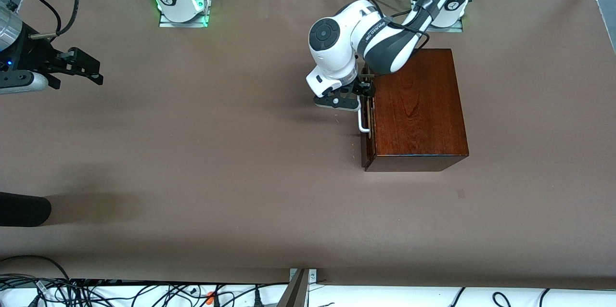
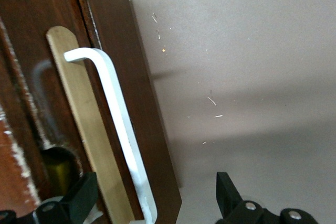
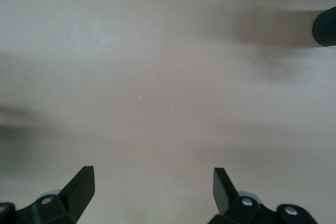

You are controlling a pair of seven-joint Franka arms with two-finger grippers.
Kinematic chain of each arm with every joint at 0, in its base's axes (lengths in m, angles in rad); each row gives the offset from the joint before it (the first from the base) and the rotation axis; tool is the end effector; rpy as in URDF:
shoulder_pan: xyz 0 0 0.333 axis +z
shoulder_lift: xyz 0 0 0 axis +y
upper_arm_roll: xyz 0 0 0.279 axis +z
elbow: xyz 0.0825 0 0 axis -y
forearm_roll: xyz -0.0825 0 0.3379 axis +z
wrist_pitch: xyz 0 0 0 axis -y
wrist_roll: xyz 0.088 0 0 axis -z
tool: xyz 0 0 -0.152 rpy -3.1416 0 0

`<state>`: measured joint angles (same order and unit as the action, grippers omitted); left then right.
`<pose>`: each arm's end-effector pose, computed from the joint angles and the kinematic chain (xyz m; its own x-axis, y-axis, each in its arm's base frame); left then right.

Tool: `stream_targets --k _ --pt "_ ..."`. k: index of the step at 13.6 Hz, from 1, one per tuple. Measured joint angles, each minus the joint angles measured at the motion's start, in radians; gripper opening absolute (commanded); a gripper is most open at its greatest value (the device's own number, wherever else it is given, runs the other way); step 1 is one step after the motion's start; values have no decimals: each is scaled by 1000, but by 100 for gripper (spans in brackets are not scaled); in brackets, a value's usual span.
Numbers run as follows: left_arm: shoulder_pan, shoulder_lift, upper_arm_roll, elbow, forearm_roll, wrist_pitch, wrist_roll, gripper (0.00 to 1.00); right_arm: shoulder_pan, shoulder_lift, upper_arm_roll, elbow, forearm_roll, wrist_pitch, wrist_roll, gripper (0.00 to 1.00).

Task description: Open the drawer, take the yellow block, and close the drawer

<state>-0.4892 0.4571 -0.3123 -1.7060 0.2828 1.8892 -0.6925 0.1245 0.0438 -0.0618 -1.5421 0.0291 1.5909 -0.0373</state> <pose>0.4262 -0.3808 0.2676 0.9717 -0.2001 -0.1257 -0.2253 -0.9451 -0.2369 0.5212 0.0377 0.5340 0.9950 0.0993 0.0061 0.0994 -0.9947 -0.0262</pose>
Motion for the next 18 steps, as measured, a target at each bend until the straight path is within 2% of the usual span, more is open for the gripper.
stream_targets --k 11,18 --pt "-4 50 0 -50 6 108 -87 100 0 0 3 0 0 0 0 100" --pt "-6 46 2 -60 19 145 -145 100 0 0 3 0 0 0 0 100"
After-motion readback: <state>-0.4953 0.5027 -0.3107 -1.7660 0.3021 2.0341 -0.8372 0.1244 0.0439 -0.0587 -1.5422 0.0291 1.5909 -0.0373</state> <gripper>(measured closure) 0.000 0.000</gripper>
